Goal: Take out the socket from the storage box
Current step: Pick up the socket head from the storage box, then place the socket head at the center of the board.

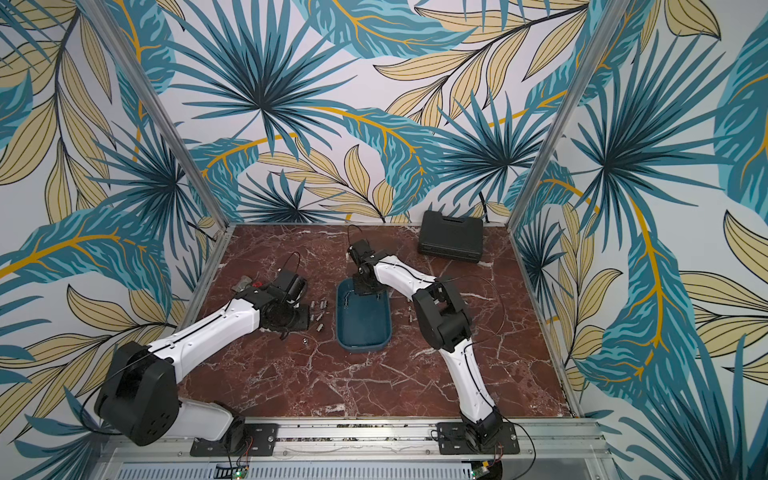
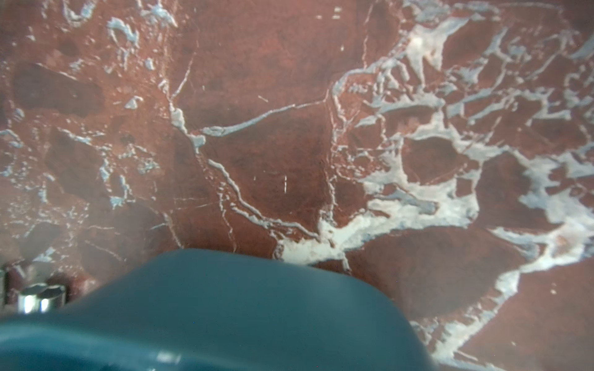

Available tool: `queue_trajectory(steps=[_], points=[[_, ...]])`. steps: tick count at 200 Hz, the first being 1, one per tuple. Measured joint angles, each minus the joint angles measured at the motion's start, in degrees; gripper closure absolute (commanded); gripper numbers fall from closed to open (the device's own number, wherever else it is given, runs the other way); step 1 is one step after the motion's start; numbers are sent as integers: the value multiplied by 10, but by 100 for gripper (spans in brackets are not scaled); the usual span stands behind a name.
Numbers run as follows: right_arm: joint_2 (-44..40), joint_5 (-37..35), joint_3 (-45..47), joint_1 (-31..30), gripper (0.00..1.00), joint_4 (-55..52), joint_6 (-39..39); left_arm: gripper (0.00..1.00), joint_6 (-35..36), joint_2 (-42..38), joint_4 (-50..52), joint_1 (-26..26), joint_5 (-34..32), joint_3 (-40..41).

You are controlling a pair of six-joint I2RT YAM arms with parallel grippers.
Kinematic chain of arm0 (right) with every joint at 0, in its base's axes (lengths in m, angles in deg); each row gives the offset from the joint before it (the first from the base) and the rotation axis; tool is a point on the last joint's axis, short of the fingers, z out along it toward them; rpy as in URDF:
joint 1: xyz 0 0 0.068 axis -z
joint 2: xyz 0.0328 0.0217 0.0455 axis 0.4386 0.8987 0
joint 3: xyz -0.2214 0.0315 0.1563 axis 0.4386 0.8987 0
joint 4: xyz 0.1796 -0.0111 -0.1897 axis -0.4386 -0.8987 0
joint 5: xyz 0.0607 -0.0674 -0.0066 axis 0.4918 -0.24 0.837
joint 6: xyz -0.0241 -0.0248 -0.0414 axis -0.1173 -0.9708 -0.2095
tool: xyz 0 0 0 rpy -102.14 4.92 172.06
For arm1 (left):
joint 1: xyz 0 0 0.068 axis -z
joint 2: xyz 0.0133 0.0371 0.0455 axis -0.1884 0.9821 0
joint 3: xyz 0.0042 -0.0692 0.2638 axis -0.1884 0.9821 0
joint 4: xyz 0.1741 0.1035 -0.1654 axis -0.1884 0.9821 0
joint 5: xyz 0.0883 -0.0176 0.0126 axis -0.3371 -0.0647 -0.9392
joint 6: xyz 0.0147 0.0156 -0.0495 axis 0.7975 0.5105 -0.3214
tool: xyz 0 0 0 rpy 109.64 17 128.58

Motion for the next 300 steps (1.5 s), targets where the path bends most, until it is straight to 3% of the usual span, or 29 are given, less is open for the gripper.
queue_trajectory(steps=[36,99,124,157,193,228,300], points=[[9,-4,-5,0,81,-1,2,53,-1,-1,-3,0,0,2],[-15,-2,16,0,84,-3,2,53,2,4,-10,0,0,1],[-86,-4,53,0,84,-4,-3,53,8,18,-9,0,0,0],[-249,-22,129,7,84,0,-10,53,14,40,-9,0,1,-16],[-370,-34,260,67,84,6,-9,53,17,43,-15,0,5,-21],[-377,-38,375,118,84,-13,-8,54,15,56,-28,0,6,-26],[-373,-25,427,140,84,-8,16,54,8,73,-44,0,20,-28]])
